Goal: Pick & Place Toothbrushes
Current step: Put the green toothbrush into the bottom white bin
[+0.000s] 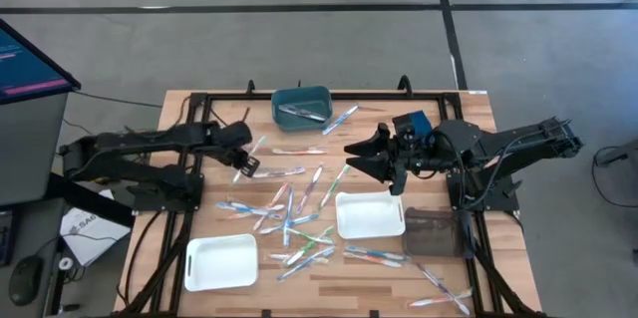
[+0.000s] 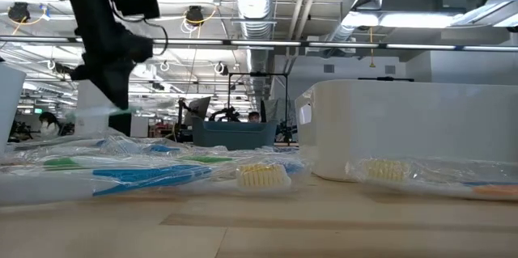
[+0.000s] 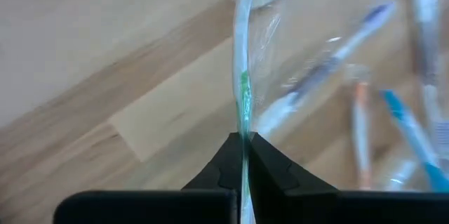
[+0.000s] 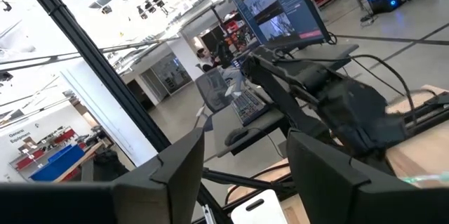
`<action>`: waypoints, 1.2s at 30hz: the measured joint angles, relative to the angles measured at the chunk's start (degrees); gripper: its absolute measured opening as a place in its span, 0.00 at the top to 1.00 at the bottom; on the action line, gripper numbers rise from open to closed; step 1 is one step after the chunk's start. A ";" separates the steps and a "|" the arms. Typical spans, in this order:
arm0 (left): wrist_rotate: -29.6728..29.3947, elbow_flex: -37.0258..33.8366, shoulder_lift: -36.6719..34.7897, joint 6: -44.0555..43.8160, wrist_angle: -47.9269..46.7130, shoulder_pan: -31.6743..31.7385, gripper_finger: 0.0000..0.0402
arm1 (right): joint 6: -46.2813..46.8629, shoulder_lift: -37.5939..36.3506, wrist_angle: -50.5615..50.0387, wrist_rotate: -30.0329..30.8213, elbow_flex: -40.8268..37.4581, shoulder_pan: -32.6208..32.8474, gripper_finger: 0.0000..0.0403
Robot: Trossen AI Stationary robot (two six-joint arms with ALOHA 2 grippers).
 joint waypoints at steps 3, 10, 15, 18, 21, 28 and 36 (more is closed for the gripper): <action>2.98 0.01 -3.33 -1.35 -0.64 -0.34 1.00 | -0.65 0.00 0.04 0.00 0.00 0.00 0.52; 6.05 2.18 -7.32 -3.78 -1.70 -6.18 1.00 | -0.77 0.00 0.00 0.02 0.00 0.02 0.51; 4.13 5.59 -6.55 -6.32 -1.88 -12.07 1.00 | -0.77 0.00 -0.04 0.00 0.00 0.12 0.51; 2.98 6.94 -5.58 -8.58 -1.86 -14.88 1.00 | -0.92 0.00 -0.18 0.00 0.00 0.39 0.52; 2.78 7.98 -4.08 -10.71 -1.93 -17.31 1.00 | -1.21 0.00 -0.60 -0.42 0.00 0.39 0.52; 3.83 10.69 -2.33 -16.21 -2.33 -25.00 1.00 | -3.30 0.00 -1.40 -12.91 0.00 0.37 0.52; 3.87 14.90 -2.37 -21.19 -2.78 -34.89 1.00 | -1.81 0.00 2.06 -22.39 0.00 1.87 0.51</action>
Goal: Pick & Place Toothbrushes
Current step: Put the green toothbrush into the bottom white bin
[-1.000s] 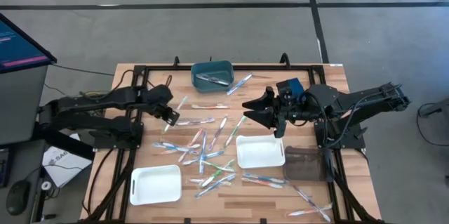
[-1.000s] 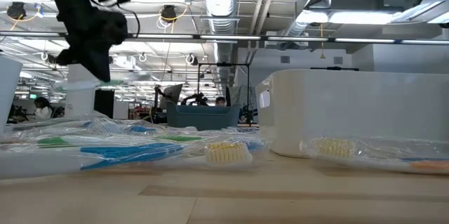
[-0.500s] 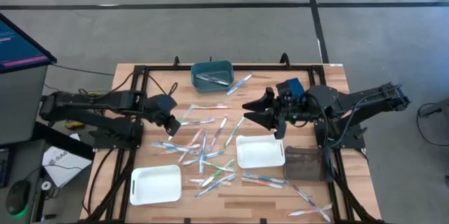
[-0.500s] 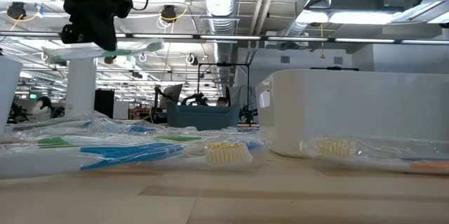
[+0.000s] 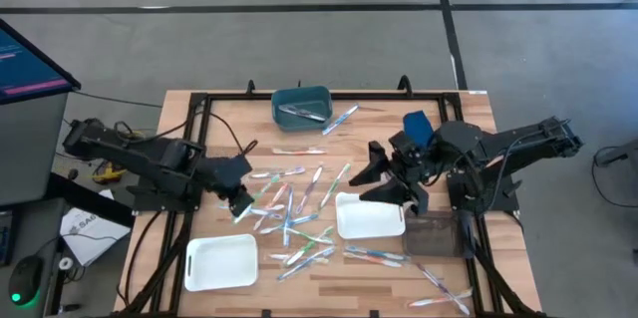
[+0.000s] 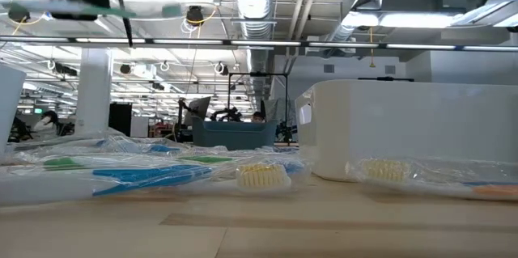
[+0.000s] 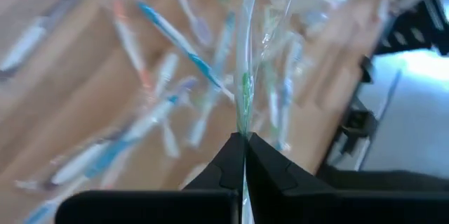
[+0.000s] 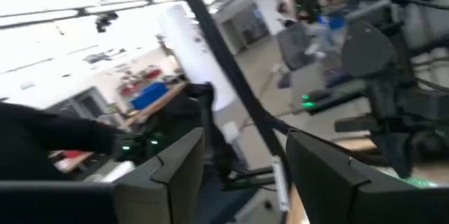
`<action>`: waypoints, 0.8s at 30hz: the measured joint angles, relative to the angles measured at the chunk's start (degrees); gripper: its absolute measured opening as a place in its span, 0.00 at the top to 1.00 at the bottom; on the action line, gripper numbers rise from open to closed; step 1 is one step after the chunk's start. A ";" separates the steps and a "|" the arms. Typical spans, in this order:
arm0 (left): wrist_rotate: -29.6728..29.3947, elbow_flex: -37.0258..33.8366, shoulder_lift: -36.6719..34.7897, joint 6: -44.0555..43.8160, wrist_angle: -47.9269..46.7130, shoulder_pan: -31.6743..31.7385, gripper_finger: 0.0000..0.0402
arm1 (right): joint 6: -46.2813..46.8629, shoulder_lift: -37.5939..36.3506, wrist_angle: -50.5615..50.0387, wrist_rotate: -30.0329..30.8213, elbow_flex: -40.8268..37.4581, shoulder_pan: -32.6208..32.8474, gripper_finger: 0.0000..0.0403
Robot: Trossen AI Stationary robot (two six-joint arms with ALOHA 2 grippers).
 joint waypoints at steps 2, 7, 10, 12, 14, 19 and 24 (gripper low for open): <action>0.00 0.75 0.00 -0.44 -0.05 -2.72 1.00 | 0.02 0.00 1.75 -0.57 0.00 1.17 0.51; -0.02 1.25 0.00 -4.41 0.01 -9.71 1.00 | 0.02 0.28 6.74 -1.83 0.00 4.90 0.52; -0.52 1.27 0.00 -7.29 0.03 -14.69 1.00 | -0.34 0.91 9.69 -2.32 -0.04 7.89 0.52; -1.44 1.27 0.00 -9.25 0.04 -18.14 1.00 | -0.37 2.19 12.65 -2.74 0.12 9.72 0.51; -2.85 1.27 0.00 -11.56 0.03 -21.38 1.00 | -0.42 3.42 13.68 -2.91 -0.01 11.54 0.51; -7.81 1.27 0.01 -19.24 -0.03 -28.84 1.00 | 0.83 7.62 18.89 -0.88 0.02 13.70 0.52; -10.67 1.27 2.12 -27.14 -2.77 -34.27 1.00 | 4.17 12.52 22.69 -0.14 0.00 13.23 0.52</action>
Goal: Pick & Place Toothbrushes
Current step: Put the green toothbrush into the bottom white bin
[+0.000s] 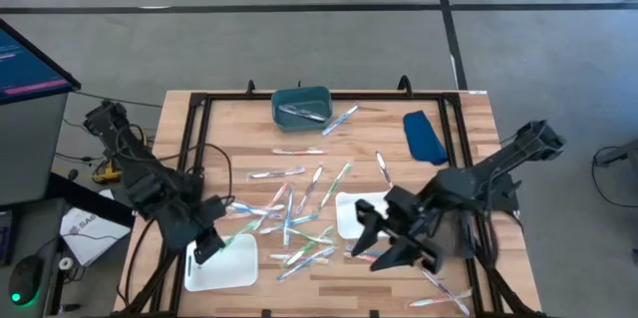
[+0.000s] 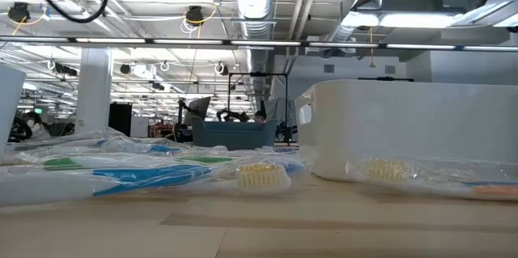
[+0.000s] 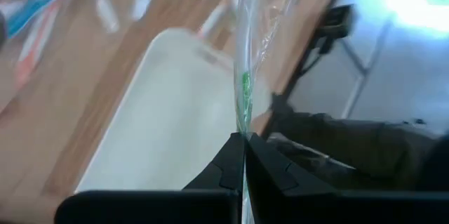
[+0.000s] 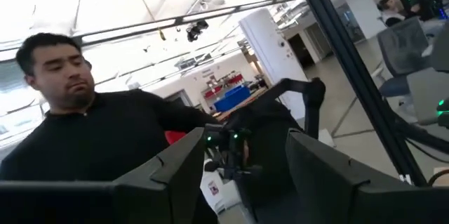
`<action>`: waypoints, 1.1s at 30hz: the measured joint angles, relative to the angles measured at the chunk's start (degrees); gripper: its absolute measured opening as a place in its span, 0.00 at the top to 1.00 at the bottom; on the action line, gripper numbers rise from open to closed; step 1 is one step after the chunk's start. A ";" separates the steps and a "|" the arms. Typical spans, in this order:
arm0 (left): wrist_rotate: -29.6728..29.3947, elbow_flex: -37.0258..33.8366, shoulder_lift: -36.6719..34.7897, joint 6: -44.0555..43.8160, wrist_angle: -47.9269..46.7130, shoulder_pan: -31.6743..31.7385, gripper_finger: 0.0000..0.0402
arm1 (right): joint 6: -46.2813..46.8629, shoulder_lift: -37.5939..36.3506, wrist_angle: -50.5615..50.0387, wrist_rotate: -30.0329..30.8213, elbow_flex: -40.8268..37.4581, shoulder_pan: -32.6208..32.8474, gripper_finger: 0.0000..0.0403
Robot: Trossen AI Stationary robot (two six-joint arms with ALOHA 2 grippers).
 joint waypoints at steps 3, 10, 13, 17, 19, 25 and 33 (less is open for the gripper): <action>0.05 0.00 2.68 -1.56 -1.85 -2.26 1.00 | 1.26 2.48 3.15 0.10 0.00 -0.37 0.51; 1.55 0.00 8.62 1.75 -3.68 -4.56 1.00 | 1.45 5.97 10.11 1.48 0.00 -0.94 0.52; 3.50 0.00 10.56 2.84 -3.69 -4.55 1.00 | 1.44 5.96 9.76 3.39 0.00 -0.83 0.52; 5.42 0.00 12.61 2.94 -3.67 -4.57 1.00 | 1.42 5.92 9.58 4.52 0.00 -0.83 0.51; 5.44 0.00 13.56 1.95 -3.66 -4.94 1.00 | 1.42 5.84 9.65 4.56 0.00 -0.84 0.51; 5.55 -0.02 16.08 0.42 -3.40 -5.03 1.00 | 1.42 5.84 9.59 4.96 0.00 -0.83 0.52; 5.55 -0.33 18.58 4.57 -3.03 -5.01 1.00 | 0.96 5.84 9.57 6.27 0.00 -1.23 0.52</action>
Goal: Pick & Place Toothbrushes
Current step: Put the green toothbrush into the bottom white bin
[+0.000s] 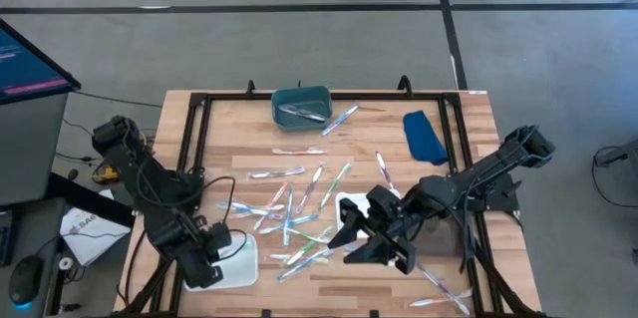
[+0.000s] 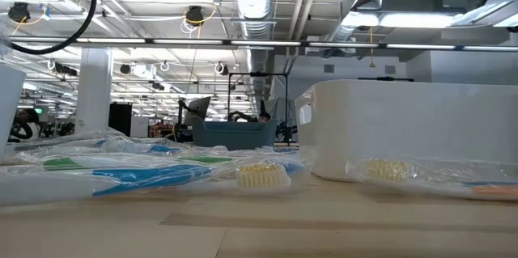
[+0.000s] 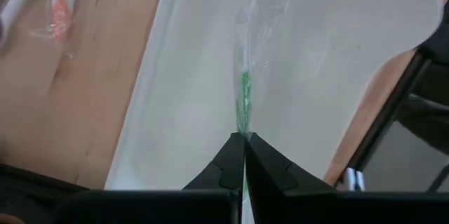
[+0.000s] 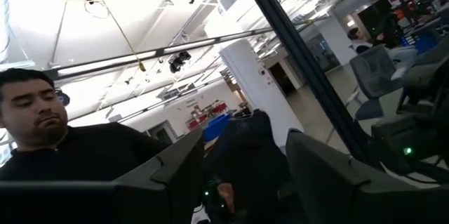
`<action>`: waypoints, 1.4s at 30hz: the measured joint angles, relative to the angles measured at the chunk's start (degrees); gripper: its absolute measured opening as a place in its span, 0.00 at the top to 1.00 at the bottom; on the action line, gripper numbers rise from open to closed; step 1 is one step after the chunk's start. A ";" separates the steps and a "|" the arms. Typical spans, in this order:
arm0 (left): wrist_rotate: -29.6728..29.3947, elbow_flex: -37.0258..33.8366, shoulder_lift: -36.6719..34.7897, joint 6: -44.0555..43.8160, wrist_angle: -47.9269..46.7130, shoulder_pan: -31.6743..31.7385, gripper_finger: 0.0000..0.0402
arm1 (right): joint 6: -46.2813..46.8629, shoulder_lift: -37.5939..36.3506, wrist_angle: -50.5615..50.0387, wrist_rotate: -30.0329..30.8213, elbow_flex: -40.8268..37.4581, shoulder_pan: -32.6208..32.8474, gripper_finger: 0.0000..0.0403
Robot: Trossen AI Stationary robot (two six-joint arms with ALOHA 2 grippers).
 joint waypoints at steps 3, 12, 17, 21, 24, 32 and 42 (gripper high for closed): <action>-0.02 -1.46 0.04 0.33 0.48 0.00 1.00 | -0.01 0.00 -0.02 0.02 0.00 -0.17 0.52; -0.09 -5.71 0.04 3.82 1.65 0.00 1.00 | -0.15 0.00 -0.07 1.69 0.00 -0.14 0.51; -0.11 -6.36 0.04 3.97 2.88 0.00 1.00 | -0.15 0.00 -0.09 1.79 0.00 -0.47 0.52; -0.13 -6.36 0.04 3.97 3.67 0.02 0.99 | -0.15 0.00 -0.13 1.89 0.00 -0.65 0.51; -0.13 -6.36 0.04 3.96 3.96 0.02 0.96 | -0.13 0.00 -0.13 1.88 0.00 -0.92 0.51; -0.13 -6.36 0.04 3.00 4.97 0.02 0.76 | 0.02 -0.02 -0.17 1.92 0.00 -1.89 0.51; 3.82 -6.36 -2.00 0.84 6.16 0.00 0.55 | 0.48 -0.04 -0.17 1.92 0.00 -2.37 0.52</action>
